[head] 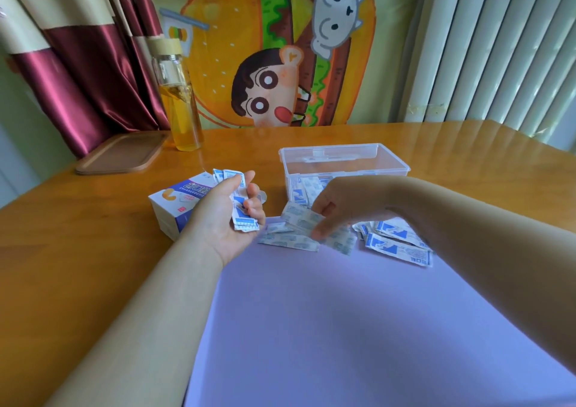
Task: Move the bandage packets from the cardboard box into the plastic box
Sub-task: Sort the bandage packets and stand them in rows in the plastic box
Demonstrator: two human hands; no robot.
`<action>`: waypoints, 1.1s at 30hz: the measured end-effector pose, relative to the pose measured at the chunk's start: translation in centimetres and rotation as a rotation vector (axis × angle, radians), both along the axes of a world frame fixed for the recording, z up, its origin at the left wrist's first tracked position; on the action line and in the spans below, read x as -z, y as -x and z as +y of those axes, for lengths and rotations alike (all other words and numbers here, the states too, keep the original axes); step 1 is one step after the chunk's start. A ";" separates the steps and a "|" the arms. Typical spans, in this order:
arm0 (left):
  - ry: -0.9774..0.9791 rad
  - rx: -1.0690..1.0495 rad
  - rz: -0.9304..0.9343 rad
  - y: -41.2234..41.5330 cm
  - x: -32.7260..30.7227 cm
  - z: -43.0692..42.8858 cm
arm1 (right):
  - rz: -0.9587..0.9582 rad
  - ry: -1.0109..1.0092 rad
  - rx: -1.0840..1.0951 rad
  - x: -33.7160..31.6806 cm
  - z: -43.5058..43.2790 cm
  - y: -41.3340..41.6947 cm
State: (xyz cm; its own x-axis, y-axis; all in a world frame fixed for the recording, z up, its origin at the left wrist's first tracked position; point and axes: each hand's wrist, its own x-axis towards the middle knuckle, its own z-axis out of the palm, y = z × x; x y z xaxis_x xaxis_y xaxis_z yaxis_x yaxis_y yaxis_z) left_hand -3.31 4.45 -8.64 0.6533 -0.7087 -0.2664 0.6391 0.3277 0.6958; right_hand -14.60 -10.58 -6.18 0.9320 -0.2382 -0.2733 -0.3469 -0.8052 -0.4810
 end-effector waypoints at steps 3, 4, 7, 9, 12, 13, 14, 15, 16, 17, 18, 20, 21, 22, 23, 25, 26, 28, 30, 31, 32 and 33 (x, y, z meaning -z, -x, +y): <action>0.014 -0.004 0.000 -0.3 -0.1 0.1 | -0.043 -0.168 0.083 0.5 -0.3 -0.7; 0.021 -0.005 0.003 -0.5 -0.1 0.2 | -0.059 -0.187 0.093 0.8 -0.5 -0.9; 0.027 -0.005 0.004 -0.6 -0.2 0.2 | -0.090 -0.231 0.146 1.4 -0.6 -1.1; 0.027 -0.004 0.009 -0.7 -0.2 0.2 | -0.100 -0.226 0.160 1.8 -0.6 -1.4; 0.031 -0.004 0.015 -0.8 -0.2 0.3 | -0.113 -0.232 0.138 2.0 -0.3 -1.9; 0.033 -0.003 0.017 -0.8 -0.2 0.4 | -0.102 -0.210 0.121 2.0 0.0 -1.9; 0.035 -0.004 0.019 -0.9 -0.3 0.4 | -0.091 -0.179 0.103 1.9 0.3 -2.0; 0.036 -0.005 0.020 -0.9 -0.2 0.4 | -0.086 -0.149 0.084 1.8 0.5 -2.0; 0.036 -0.005 0.020 -0.9 -0.2 0.4 | -0.085 -0.111 0.064 1.8 0.8 -2.0; 0.034 -0.005 0.018 -0.9 -0.2 0.4 | -0.081 -0.068 0.047 1.9 0.9 -2.2; 0.031 -0.005 0.017 -0.9 -0.3 0.4 | -0.082 -0.028 0.036 1.9 1.1 -2.3; 0.026 -0.002 0.013 -0.9 -0.2 0.4 | -0.087 0.033 0.027 1.9 1.3 -2.5; 0.022 0.001 0.010 -0.9 -0.2 0.4 | -0.094 0.062 0.025 1.9 1.4 -2.6; 0.016 0.006 0.006 -0.9 -0.2 0.4 | -0.106 0.090 0.023 1.9 1.4 -2.7; 0.010 0.012 0.000 -0.9 -0.2 0.4 | -0.123 0.123 0.017 1.9 1.5 -2.6; -0.002 0.025 -0.014 -0.7 -0.1 0.4 | -0.183 0.229 0.002 1.9 1.8 -2.4; -0.005 0.030 -0.020 -0.6 -0.1 0.3 | -0.226 0.301 -0.003 1.7 2.0 -2.3; -0.014 0.047 -0.026 -0.3 -0.1 0.1 | -0.336 0.399 -0.011 1.1 2.2 -1.7; -0.026 0.084 -0.018 0.1 -0.1 -0.2 | -0.423 0.334 -0.020 0.5 2.4 -1.0; -0.030 0.117 -0.013 0.4 -0.1 -0.3 | -0.442 0.258 -0.034 0.2 2.8 -0.5; -0.033 0.161 -0.014 0.8 -0.1 -0.4 | -0.449 0.206 -0.059 0.2 3.2 -0.1; -0.044 0.209 -0.030 1.3 -0.1 -0.6 | -0.443 0.200 -0.091 0.2 3.6 0.2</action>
